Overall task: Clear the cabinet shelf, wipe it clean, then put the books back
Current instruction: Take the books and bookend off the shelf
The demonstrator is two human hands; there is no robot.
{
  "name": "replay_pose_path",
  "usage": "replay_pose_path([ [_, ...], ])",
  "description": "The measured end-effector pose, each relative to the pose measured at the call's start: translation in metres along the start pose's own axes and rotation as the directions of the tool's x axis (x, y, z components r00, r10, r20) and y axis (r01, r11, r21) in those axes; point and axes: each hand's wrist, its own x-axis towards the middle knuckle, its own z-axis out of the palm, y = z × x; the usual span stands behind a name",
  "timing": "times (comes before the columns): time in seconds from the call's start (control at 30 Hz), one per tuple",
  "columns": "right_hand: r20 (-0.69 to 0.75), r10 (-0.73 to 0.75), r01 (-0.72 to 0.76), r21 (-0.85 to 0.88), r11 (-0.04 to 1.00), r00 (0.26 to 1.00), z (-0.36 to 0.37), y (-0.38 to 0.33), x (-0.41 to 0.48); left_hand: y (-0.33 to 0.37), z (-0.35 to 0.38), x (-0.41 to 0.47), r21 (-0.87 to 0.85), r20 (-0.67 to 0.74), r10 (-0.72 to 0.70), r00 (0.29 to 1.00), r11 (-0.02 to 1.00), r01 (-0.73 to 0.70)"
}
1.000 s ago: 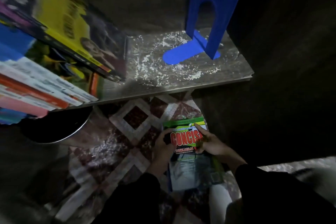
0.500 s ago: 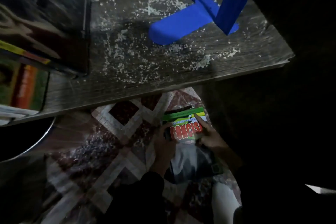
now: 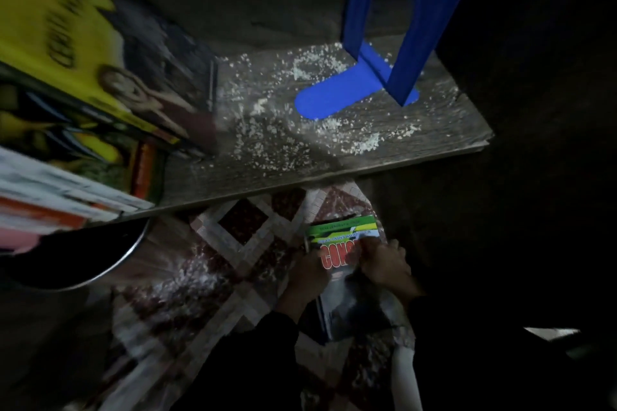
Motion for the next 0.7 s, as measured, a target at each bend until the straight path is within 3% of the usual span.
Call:
replay_pose_path([
  [0.17,0.045,-0.233,0.227,0.114,0.967,0.971,-0.025,-0.045,-0.031,0.028,-0.051,-0.06,-0.167,-0.146,0.078,0.986,0.981,-0.102],
  [0.3,-0.07,-0.478,0.481,0.217,0.849,0.876,-0.062,-0.112,-0.094,0.056,-0.107,-0.113,-0.049,-0.34,0.254,0.905,0.957,-0.287],
  [0.33,-0.111,-0.506,0.517,0.233,0.823,0.855,-0.068,-0.125,-0.108,0.06,-0.123,-0.128,0.0,-0.413,0.305,0.858,0.942,-0.334],
  [0.47,-0.315,-0.55,0.633,0.336,0.697,0.773,-0.083,-0.168,-0.137,0.073,-0.187,-0.197,0.189,-0.678,0.487,0.551,0.839,-0.509],
  [0.57,-0.421,-0.588,0.722,0.356,0.593,0.691,-0.088,-0.195,-0.152,0.089,-0.226,-0.231,0.356,-0.781,0.52,0.346,0.826,-0.437],
  [0.6,-0.426,-0.595,0.732,0.362,0.578,0.681,-0.089,-0.203,-0.157,0.096,-0.235,-0.24,0.416,-0.781,0.541,0.312,0.824,-0.385],
  [0.63,-0.42,-0.608,0.739,0.355,0.573,0.673,-0.089,-0.209,-0.159,0.104,-0.243,-0.246,0.451,-0.775,0.544,0.322,0.833,-0.322],
  [0.7,-0.398,-0.644,0.756,0.313,0.575,0.654,-0.087,-0.219,-0.161,0.119,-0.255,-0.249,0.417,-0.766,0.466,0.442,0.884,-0.211],
])
